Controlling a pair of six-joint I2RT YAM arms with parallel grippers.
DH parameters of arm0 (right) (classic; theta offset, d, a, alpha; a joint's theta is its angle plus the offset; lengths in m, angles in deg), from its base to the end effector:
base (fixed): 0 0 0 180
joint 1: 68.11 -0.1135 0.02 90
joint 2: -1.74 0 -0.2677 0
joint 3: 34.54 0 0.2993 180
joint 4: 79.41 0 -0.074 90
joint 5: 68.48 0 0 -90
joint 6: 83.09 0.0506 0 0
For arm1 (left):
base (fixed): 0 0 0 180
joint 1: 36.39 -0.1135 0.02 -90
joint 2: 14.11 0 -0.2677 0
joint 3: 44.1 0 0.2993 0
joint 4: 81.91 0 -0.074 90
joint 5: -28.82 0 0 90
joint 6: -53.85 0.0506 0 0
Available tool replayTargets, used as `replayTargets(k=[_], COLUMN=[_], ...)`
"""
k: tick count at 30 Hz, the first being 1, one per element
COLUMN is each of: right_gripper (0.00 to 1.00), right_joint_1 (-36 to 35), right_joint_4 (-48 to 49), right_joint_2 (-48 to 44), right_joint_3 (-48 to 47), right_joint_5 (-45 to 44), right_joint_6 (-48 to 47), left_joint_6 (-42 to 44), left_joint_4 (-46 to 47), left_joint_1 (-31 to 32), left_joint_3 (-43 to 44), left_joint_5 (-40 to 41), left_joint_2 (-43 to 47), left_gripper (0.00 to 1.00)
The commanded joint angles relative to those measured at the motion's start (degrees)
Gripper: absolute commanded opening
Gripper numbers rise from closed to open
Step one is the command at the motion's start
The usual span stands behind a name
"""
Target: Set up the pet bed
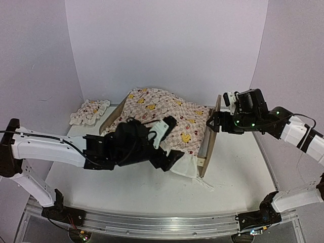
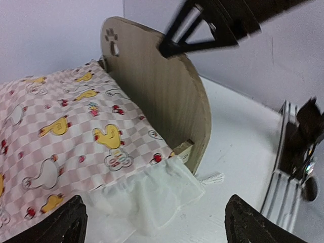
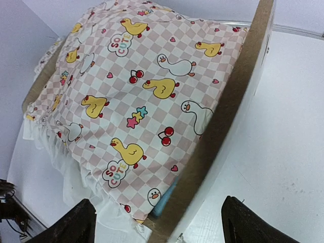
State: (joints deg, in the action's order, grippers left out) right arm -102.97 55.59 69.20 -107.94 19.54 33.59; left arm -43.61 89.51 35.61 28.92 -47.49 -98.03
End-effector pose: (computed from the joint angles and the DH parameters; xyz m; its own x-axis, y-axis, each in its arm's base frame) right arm 0.2568 0.1768 0.3132 -0.7086 0.0533 -0.7036 -0.2586 0.9082 0.3292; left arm 0.1355 -0.3783 0.2820 -0.2132 0.2479 -0.9450 0.8345 0.5493 -0.0441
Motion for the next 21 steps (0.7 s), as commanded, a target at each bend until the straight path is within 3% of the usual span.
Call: replayTargets(k=[1, 4, 12, 21], right_gripper=[0.88, 0.9, 0.92, 0.93], right_joint_1=[-0.47, -0.48, -0.48, -0.48], right_joint_4=[9.68, 9.79, 9.44, 8.06], right_joint_2=[-4.93, -9.18, -18.6, -21.86], right_joint_3=[4.11, 6.48, 11.28, 13.28], right_joint_5=[3.39, 2.04, 1.57, 1.56], right_joint_6=[1.24, -0.16, -1.98, -2.57], left_joint_6=[19.5, 23.75, 25.03, 30.28], left_joint_4=[10.01, 13.51, 27.8, 38.46], left_joint_1=[6.22, 8.64, 10.61, 12.04], left_joint_3=[-0.16, 0.78, 1.31, 6.34], left_joint_5=[10.39, 20.09, 28.84, 44.93], left_joint_2=[-8.23, -15.12, -27.56, -39.26], left_gripper=[0.91, 0.88, 0.92, 0.98])
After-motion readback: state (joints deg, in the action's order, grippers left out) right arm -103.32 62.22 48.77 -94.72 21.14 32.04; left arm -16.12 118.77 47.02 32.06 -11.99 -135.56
